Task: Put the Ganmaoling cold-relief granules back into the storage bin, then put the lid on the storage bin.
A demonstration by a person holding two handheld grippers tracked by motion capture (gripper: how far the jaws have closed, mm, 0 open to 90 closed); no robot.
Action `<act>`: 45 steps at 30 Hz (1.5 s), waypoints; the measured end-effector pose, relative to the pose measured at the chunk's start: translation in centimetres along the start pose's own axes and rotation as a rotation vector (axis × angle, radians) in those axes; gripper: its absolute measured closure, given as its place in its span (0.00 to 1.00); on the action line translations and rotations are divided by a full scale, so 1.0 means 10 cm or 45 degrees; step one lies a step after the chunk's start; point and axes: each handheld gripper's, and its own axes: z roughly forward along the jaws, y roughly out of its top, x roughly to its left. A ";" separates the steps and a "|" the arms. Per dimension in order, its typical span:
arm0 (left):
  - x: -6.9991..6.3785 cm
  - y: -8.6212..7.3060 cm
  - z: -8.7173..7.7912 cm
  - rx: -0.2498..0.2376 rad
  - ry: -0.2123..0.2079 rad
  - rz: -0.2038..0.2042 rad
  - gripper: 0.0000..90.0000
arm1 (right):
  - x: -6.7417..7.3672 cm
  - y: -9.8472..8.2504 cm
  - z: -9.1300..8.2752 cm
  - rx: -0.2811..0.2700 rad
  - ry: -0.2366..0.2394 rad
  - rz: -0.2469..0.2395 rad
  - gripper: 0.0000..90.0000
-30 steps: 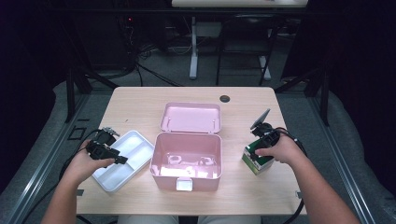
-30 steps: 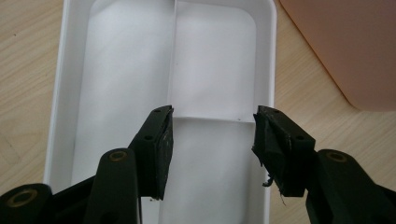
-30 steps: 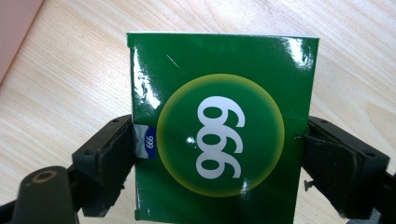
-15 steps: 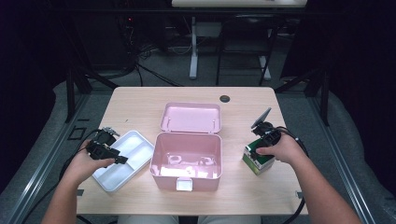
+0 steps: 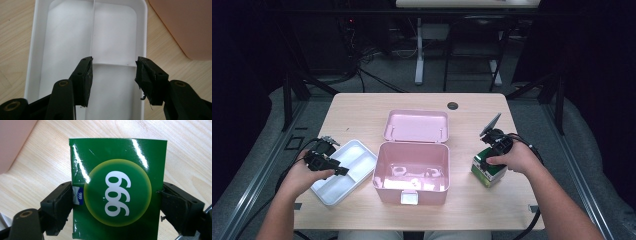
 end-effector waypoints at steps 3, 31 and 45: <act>0.00 0.00 0.00 -0.002 0.001 0.000 0.53 | 0.01 0.00 -0.02 0.000 0.007 0.000 0.18; 0.00 -0.01 0.00 -0.001 -0.006 0.002 0.53 | 0.26 0.13 -0.56 0.003 -0.051 -0.303 0.18; 0.00 -0.01 -0.01 -0.005 -0.003 0.004 0.53 | 0.43 0.21 -0.79 -0.064 -0.003 -0.557 0.18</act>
